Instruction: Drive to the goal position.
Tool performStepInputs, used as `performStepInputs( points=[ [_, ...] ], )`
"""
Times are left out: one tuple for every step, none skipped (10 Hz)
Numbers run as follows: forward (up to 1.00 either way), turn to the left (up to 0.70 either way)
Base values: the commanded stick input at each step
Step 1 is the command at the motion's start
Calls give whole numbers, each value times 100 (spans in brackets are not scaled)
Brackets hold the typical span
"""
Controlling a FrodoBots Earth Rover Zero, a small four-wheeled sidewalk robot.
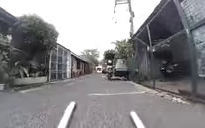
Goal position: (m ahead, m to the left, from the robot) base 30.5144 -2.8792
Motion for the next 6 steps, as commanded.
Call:
performStepInputs(
  points=[
    [85, 6],
    [85, 5],
    [85, 5],
    [85, 2],
    [85, 0],
    [85, 0]
  ],
)
